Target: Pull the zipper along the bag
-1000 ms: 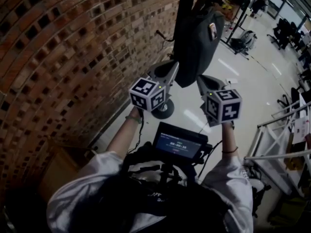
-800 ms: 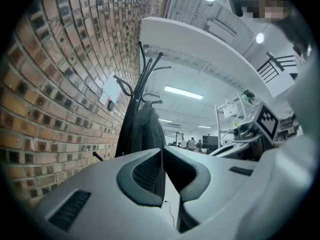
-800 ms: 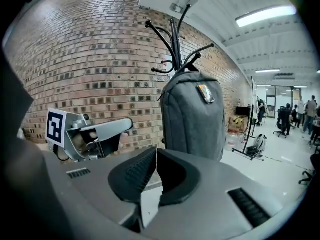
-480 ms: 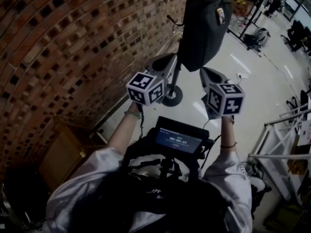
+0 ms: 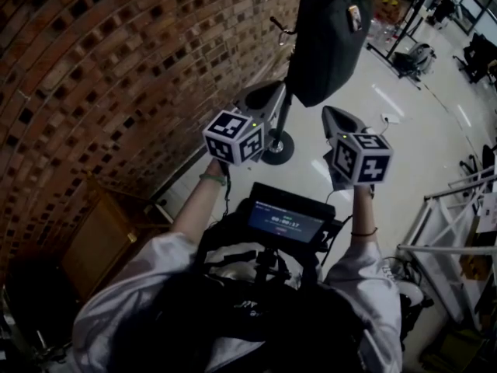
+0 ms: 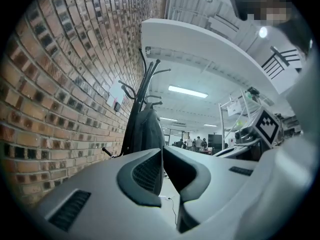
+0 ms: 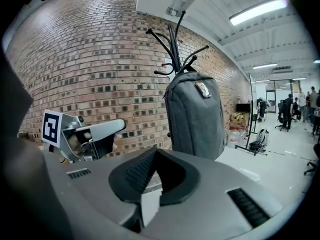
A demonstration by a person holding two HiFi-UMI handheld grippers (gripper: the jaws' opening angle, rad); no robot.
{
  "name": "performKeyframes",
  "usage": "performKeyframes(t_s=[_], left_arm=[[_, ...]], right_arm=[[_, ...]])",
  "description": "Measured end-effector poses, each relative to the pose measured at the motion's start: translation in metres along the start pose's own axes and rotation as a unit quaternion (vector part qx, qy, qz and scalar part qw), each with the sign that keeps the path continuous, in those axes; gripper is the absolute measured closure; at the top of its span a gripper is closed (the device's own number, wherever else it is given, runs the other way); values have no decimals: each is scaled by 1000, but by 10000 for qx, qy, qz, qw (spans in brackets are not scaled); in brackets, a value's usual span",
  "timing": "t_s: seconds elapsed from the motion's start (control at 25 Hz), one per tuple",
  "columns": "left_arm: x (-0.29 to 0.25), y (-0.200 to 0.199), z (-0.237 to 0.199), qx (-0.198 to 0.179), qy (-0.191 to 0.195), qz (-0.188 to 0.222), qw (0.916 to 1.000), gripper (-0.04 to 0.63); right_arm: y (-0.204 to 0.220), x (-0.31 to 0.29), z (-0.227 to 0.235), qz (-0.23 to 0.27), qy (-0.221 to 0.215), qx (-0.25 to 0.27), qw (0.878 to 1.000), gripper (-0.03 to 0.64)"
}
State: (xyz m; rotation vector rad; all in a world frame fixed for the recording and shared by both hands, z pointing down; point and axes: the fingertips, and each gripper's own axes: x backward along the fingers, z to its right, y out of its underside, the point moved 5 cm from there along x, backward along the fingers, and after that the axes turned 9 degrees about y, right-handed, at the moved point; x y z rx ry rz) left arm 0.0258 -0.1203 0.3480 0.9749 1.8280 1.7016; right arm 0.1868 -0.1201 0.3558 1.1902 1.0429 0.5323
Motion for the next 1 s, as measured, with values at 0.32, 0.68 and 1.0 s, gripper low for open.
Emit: performKeyframes(t_s=[0.32,0.68,1.0], left_arm=[[1,-3,-1,-39,-54,18,10000,577],[-2,-3,2,-62,-10,-12,10000,577],[-2,0,5,-76,23,-61,10000,577]], right_arm=[[5,-3,-2,-58,-47,46,10000,607],[8,-3,-2,-107,-60,38,9999,607],[13,-5,-3,-152,-79,22,9999,607]])
